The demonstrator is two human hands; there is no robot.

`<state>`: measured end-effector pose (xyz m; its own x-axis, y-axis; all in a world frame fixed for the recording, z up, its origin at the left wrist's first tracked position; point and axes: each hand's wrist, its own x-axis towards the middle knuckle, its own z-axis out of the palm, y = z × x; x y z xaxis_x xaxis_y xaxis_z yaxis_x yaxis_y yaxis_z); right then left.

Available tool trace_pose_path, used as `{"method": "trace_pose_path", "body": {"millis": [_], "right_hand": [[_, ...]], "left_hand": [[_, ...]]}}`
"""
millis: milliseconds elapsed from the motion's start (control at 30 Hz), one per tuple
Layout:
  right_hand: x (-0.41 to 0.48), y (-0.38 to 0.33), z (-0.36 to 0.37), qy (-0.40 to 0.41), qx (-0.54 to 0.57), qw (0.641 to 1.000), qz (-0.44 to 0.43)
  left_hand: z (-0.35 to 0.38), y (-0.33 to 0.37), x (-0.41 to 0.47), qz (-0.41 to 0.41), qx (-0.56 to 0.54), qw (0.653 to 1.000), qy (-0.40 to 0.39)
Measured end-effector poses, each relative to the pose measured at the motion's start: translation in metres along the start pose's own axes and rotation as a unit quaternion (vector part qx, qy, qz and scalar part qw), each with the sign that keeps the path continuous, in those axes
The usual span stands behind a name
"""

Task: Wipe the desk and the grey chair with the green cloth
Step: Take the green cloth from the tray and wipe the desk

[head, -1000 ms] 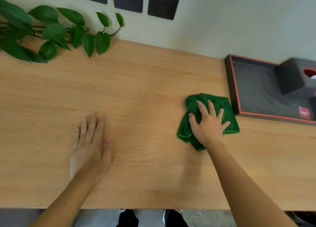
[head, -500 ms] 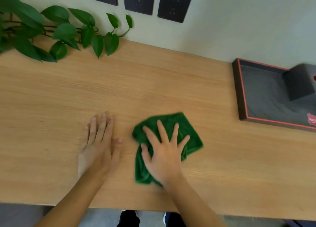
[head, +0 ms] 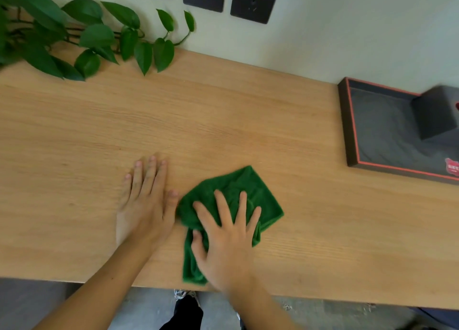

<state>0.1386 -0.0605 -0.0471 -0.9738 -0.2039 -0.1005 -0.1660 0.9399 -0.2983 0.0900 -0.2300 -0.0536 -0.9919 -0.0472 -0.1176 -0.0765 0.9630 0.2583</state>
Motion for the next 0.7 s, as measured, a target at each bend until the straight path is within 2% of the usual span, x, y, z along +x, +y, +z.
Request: {"method": "trace_pose_path", "body": {"millis": [100, 200, 333, 433, 567, 700], "right_hand": [[-0.006, -0.001, 0.002, -0.012, 0.002, 1.000, -0.011], [0.032, 0.005, -0.009, 0.002, -0.011, 1.000, -0.027], [0.122, 0.020, -0.030, -0.003, -0.026, 0.999, 0.048], [0.151, 0.022, -0.036, -0.019, -0.028, 0.996, 0.085], [0.102, 0.006, -0.028, 0.002, -0.042, 0.996, 0.078], [0.031, 0.013, -0.022, -0.018, -0.047, 0.998, 0.040]], "left_hand": [[0.000, 0.000, 0.000, 0.001, -0.002, 1.000, -0.002], [0.000, 0.001, 0.000, -0.004, -0.004, 1.000, 0.000], [0.002, 0.000, -0.001, -0.005, 0.003, 1.000, 0.005], [0.005, -0.002, 0.001, -0.001, 0.001, 1.000, 0.010], [0.006, -0.005, 0.002, -0.003, -0.006, 1.000, 0.013], [0.005, -0.006, 0.002, -0.003, -0.012, 1.000, 0.009]]}}
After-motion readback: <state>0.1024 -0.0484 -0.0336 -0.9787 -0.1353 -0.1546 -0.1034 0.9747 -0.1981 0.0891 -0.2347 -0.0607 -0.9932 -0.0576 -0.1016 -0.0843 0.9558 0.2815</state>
